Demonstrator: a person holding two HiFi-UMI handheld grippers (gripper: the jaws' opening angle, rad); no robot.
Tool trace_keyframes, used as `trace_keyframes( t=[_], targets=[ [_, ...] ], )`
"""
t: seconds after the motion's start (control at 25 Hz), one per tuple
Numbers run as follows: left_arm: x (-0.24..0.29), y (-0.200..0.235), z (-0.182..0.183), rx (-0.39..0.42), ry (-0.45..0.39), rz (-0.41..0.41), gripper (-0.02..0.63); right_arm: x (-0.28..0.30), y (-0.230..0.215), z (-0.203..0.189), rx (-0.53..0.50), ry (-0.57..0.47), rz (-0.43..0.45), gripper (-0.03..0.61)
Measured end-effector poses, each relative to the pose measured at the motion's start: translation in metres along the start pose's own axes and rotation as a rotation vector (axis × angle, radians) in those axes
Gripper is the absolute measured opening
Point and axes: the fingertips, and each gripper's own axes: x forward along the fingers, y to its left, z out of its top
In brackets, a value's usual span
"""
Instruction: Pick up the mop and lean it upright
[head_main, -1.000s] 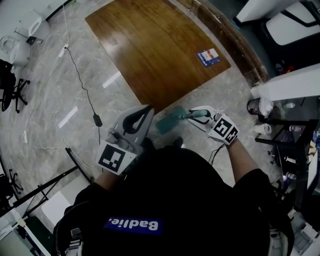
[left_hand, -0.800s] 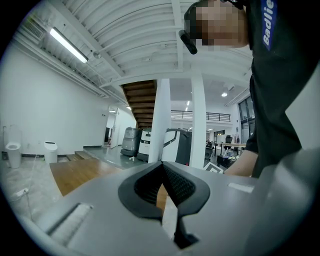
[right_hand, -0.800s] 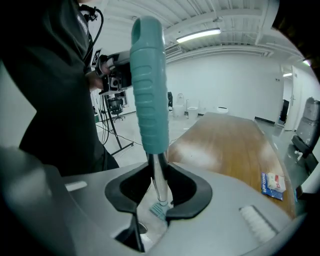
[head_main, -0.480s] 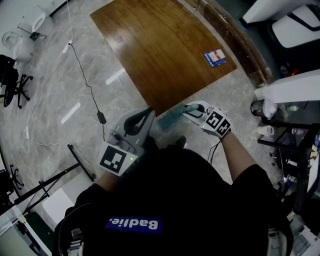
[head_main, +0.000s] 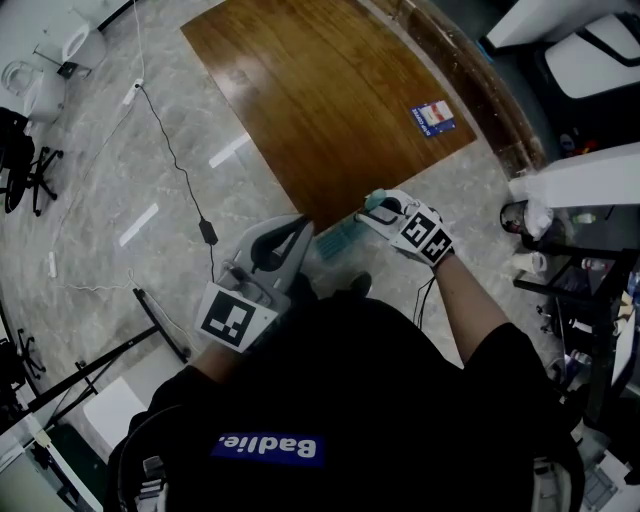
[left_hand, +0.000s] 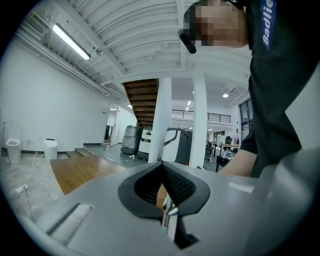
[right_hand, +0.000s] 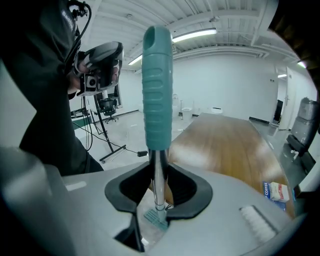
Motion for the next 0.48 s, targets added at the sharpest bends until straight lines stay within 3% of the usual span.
trace_keyframes(
  t=[0.12,0.48],
  targets=[
    [0.000,0.004,0.000,-0.006,0.000,0.005,0.018,0.002,-0.004,0.005,0.007,-0.010,-0.005,0.116],
    [-0.004,0.012,-0.001,-0.013,-0.001,0.015,0.018,0.014,-0.004,0.004,0.005,0.012,0.004,0.225]
  ],
)
